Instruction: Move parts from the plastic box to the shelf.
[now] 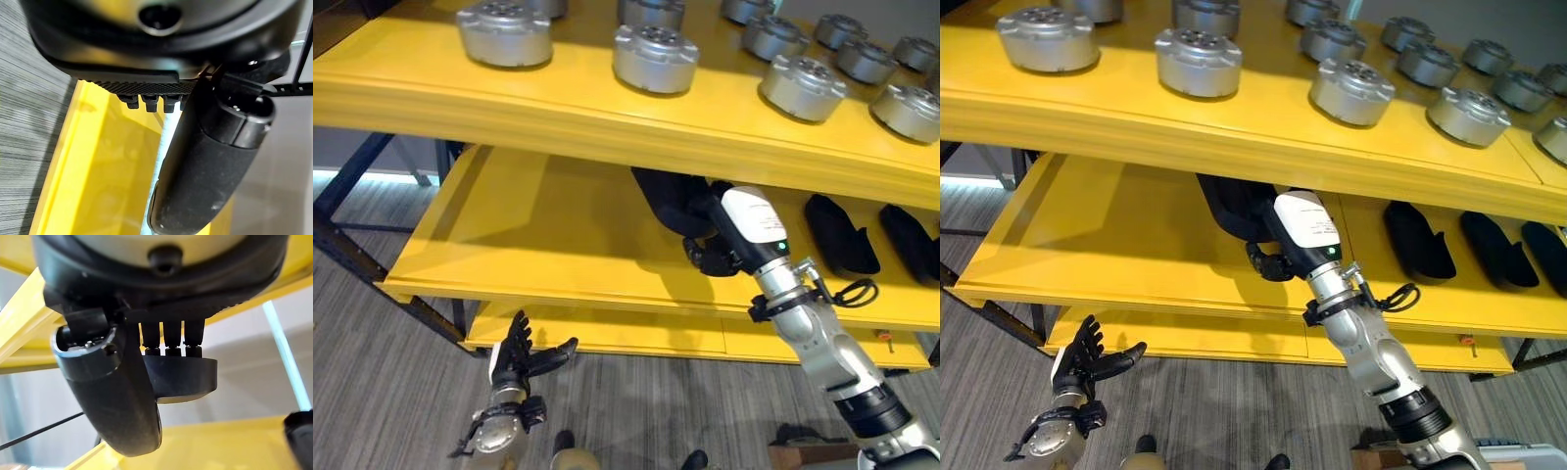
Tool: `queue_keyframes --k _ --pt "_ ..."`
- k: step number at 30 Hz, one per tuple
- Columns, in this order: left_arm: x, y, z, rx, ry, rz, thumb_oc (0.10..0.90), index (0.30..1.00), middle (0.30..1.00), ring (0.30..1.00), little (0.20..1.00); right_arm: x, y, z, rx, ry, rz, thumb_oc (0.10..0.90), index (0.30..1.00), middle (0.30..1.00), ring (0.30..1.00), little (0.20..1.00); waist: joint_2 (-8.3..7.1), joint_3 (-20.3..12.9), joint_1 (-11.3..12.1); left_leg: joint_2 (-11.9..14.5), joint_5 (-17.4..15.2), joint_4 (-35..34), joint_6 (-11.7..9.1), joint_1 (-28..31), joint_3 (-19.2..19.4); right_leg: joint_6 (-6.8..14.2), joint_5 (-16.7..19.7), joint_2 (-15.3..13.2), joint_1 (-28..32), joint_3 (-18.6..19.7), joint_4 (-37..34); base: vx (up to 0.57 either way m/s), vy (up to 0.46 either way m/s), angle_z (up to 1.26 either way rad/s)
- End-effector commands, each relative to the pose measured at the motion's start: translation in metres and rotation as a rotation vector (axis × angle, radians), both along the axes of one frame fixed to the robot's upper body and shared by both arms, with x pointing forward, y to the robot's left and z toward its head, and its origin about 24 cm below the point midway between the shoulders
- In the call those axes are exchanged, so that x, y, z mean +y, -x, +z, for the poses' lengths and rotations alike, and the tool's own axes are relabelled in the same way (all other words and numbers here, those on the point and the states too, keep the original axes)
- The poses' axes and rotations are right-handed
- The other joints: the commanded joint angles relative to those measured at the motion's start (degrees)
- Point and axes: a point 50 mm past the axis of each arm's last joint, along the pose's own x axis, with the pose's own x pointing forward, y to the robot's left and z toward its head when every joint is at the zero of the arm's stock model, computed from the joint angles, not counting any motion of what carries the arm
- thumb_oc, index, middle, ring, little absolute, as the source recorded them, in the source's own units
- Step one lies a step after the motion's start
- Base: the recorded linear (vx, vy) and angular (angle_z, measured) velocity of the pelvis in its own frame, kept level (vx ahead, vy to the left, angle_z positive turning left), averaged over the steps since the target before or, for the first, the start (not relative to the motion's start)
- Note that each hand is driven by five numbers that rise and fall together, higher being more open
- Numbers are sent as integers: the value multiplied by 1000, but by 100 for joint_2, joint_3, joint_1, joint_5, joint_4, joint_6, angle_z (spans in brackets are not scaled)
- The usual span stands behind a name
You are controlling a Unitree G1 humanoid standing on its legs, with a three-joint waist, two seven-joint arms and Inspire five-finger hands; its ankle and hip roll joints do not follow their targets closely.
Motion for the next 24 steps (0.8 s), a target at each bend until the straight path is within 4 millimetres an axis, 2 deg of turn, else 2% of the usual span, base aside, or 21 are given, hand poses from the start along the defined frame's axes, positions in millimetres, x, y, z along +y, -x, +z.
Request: queue_keyframes --k 1,3,4,7,8,13,16,17,22,23,24 --pt "5 -18 42 -209 -102 -50 900 1000 1000 1000 1000 17 -9 73 -284 -85 84 400 300 300 300 300 9 74 201 -140 -110 249 413 -329 63 603 258 -511 146 75 256 -98 -2 25" --pt "5 -21 47 -226 -113 -61 900 1000 1000 1000 1000 25 -15 77 -279 -101 97 400 300 300 300 300 -4 362 329 -131 -159 452 427 -522 23 579 267 -546 80 0 335 -89 -5 26" --pt "5 -22 47 -228 -113 -59 900 1000 1000 1000 1000 26 -16 78 -282 -102 98 400 300 300 300 300 9 387 331 -107 -205 501 415 -523 19 579 234 -534 83 12 370 -84 6 7" --pt "2 -29 54 -258 -115 -75 900 1000 1000 1000 1000 36 -24 88 -299 -93 102 400 300 300 300 300 61 741 441 -104 -223 678 427 -716 -2 558 310 -576 -40 -24 425 -80 11 5" --pt "2 -29 54 -260 -114 -74 900 1000 1000 1000 1000 36 -24 89 -301 -93 103 400 300 300 300 300 63 752 440 -103 -229 691 427 -720 -1 558 310 -577 -42 -21 429 -38 7 3" --pt "-2 -38 62 -293 -123 -102 900 1000 1000 1000 1000 45 -37 102 -317 -92 83 400 300 300 300 300 217 1153 516 -124 -229 905 446 -1023 -34 532 380 -674 -242 -52 522 -66 26 6" --pt "-3 -40 63 -303 -121 -101 900 1000 1000 1000 1000 47 -45 106 -292 -156 82 400 300 300 300 300 283 1249 521 -140 -214 966 453 -1125 -28 524 403 -717 -317 -39 546 -30 23 -1" --pt "-5 -42 64 -307 -119 -116 900 1000 1000 1000 1000 46 -56 109 -261 -174 55 400 300 300 300 300 345 1332 546 -159 -196 982 459 -1185 -18 516 415 -754 -369 -33 548 -55 48 1" --pt "-5 -46 68 -329 -107 -108 900 1000 1000 1000 1000 41 -62 129 -297 -237 29 400 300 300 300 300 442 1480 548 -197 -176 1015 479 -1273 9 508 464 -825 -473 -44 562 -31 26 3" --pt "-7 -48 69 -333 -103 -108 900 1000 1000 1000 1000 40 -63 139 -324 -269 21 400 300 300 300 300 492 1543 521 -231 -177 1010 498 -1303 48 517 507 -873 -536 -26 556 -15 32 3" --pt "-7 -48 69 -334 -103 -108 900 1000 1000 1000 1000 40 -63 139 -324 -269 21 400 300 300 300 300 491 1543 522 -231 -177 1010 499 -1304 49 517 507 -873 -537 -25 557 -19 34 2"
